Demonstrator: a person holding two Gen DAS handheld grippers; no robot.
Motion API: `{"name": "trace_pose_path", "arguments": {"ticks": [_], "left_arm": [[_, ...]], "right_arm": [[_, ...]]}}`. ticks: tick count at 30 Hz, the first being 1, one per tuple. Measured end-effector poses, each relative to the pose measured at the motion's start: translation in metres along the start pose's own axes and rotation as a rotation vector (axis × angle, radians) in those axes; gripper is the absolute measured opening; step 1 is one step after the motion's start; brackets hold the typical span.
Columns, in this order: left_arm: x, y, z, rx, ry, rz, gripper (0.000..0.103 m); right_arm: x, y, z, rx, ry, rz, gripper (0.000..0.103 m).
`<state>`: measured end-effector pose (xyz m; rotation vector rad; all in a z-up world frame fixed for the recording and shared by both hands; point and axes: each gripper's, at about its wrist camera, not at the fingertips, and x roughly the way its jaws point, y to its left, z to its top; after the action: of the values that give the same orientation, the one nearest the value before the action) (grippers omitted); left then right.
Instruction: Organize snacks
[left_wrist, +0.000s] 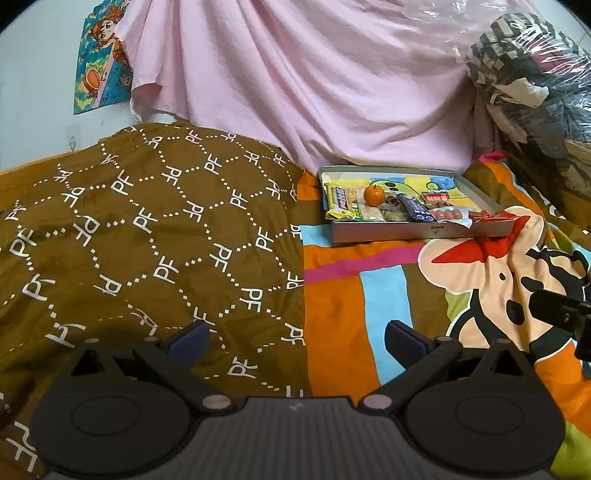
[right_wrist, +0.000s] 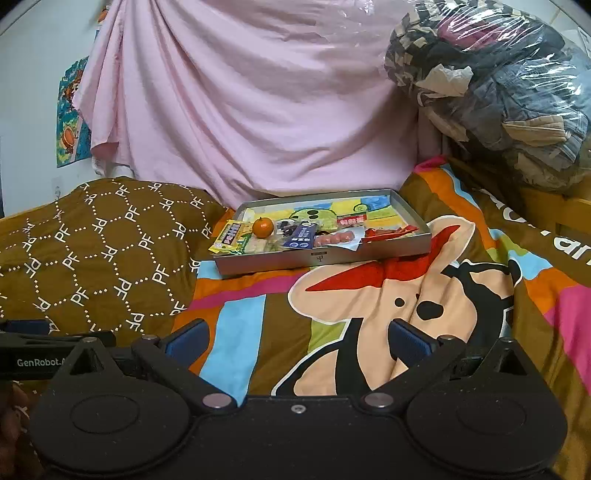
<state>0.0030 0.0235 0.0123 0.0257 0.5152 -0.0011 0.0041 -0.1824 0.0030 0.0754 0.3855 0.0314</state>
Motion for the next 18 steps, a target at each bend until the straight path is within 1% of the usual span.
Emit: {"name": "trace_pose_path", "arguments": {"ticks": [18], "left_arm": [[-0.0010, 0.0003, 0.0001, -0.009, 0.000, -0.006, 0.103]], "right_arm": [[-0.0014, -0.0032, -0.0019, 0.005, 0.012, 0.007, 0.102]]}}
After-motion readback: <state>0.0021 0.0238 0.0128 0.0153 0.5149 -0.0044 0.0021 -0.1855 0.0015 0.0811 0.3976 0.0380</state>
